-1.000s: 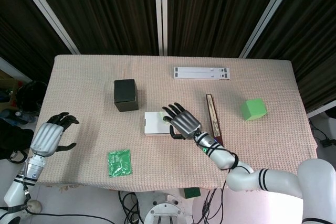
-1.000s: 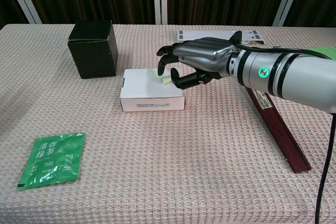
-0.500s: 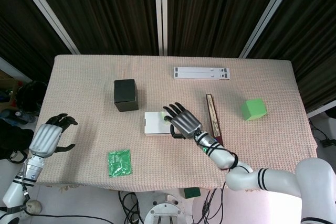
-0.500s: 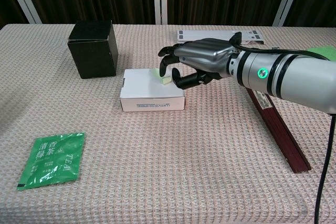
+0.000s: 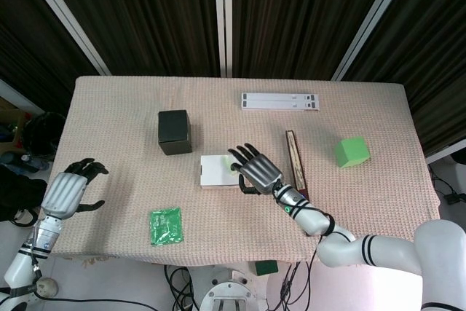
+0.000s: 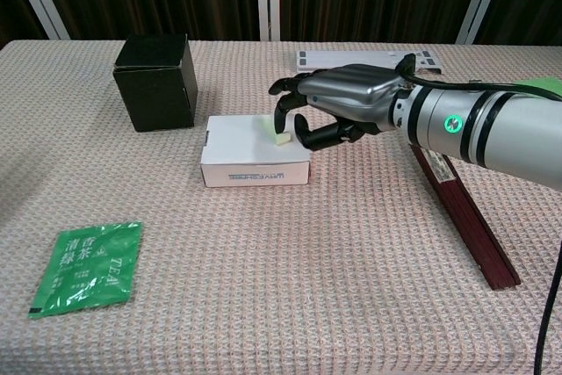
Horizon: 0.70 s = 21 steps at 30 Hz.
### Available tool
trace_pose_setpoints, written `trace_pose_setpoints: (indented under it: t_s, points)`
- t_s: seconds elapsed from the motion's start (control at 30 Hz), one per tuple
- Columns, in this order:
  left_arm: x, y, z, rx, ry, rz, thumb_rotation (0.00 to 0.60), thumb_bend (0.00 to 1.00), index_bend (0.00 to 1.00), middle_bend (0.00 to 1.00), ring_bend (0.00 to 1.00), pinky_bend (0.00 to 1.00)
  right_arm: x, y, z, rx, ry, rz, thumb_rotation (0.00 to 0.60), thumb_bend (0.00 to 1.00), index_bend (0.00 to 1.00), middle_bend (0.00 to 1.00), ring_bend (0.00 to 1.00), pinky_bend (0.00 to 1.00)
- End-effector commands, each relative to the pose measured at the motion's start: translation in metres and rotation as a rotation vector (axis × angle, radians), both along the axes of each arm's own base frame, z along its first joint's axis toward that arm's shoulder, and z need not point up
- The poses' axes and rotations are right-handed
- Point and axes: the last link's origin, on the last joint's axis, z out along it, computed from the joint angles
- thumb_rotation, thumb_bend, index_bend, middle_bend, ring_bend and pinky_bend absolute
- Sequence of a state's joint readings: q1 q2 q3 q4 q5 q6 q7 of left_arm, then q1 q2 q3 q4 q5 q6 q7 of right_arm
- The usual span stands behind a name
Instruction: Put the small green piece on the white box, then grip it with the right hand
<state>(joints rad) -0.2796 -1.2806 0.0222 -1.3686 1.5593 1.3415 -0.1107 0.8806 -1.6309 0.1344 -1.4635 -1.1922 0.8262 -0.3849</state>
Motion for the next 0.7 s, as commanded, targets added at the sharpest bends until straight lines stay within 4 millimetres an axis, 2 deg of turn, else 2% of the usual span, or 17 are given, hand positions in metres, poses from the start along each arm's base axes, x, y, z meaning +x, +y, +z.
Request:
trace_pose_setpoints:
  t_s: [0.03,0.7]
  points:
    - [0.000,0.000,0.000,-0.001,-0.001,0.000,0.600,0.07,0.32,0.27,0.15,0.25,-0.002,0.002,0.001,0.004,0.000,0.003,0.207,0.83,0.32,0.00,0.00,0.00]
    - [0.000,-0.001,-0.001,-0.009,-0.004,0.000,0.600,0.07,0.32,0.27,0.15,0.25,-0.007,0.015,0.001,0.020,0.000,0.030,0.207,0.83,0.38,0.00,0.00,0.00]
